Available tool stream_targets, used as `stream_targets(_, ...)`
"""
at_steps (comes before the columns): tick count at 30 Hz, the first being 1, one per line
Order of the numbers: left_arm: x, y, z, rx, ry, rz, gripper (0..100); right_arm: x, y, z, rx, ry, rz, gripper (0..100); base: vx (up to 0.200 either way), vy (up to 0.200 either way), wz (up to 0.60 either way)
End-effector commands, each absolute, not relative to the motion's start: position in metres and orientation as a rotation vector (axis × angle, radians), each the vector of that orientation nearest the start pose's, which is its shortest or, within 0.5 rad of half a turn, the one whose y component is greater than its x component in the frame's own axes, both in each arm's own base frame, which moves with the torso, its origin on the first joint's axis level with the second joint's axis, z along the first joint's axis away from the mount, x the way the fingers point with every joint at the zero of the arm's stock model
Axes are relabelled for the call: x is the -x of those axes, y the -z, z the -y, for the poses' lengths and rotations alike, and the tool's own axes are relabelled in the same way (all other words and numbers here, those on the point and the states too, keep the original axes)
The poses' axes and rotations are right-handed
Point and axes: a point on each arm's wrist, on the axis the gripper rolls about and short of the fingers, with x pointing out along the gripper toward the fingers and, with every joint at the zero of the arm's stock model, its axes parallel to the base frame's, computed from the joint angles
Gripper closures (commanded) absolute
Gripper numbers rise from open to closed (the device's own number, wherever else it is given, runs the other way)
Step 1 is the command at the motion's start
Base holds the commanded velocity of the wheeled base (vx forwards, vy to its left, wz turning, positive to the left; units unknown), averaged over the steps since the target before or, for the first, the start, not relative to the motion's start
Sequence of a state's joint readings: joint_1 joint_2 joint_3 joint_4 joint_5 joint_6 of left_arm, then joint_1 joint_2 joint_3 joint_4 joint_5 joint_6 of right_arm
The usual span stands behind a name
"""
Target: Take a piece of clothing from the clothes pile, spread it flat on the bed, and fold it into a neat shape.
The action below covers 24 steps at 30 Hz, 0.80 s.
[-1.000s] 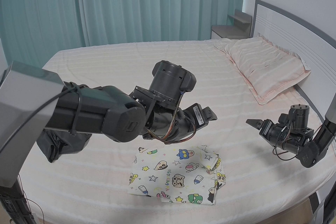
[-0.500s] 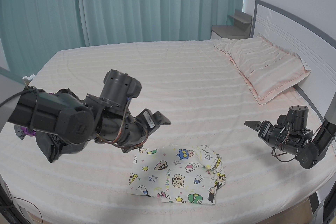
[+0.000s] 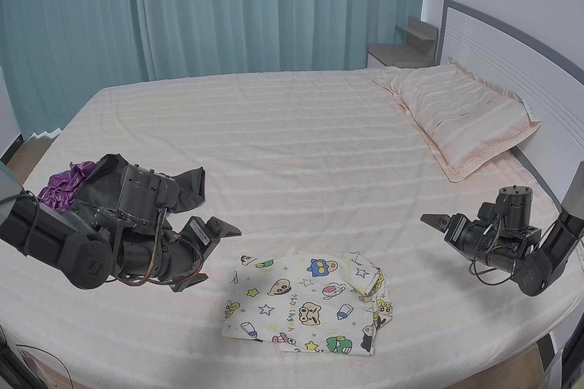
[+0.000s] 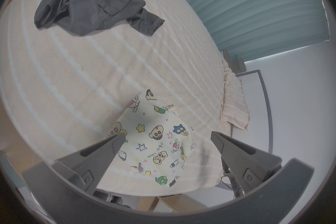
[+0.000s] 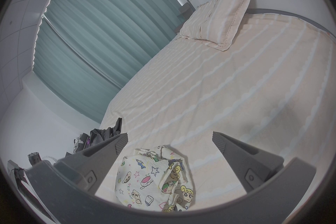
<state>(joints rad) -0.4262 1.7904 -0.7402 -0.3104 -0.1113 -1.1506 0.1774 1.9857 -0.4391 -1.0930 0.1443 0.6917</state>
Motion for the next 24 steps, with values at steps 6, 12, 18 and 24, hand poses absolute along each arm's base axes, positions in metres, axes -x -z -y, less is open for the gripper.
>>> stream_targets(6, -0.260, -0.093, 0.095, 1.033, 0.042, -0.996, 0, -0.286, -0.055, -0.056, -0.662, -0.146, -0.555, 0, -0.100, 0.000, 0.00)
stream_targets(12, -0.259, -0.085, 0.087, 1.070, 0.078, -1.036, 0, -0.286, -0.054, -0.058, -0.661, -0.152, -0.560, 0, 0.000, 0.000, 0.00)
stream_targets(18, -0.267, -0.077, 0.084, 1.100, 0.062, -1.039, 0, -0.286, -0.051, -0.059, -0.660, -0.150, -0.573, 0, 0.000, 0.000, 0.00)
stream_targets(24, -0.271, -0.076, 0.077, 1.137, 0.052, -1.014, 0, -0.287, -0.051, -0.060, -0.661, -0.153, -0.571, 0, 0.000, 0.000, 0.00)
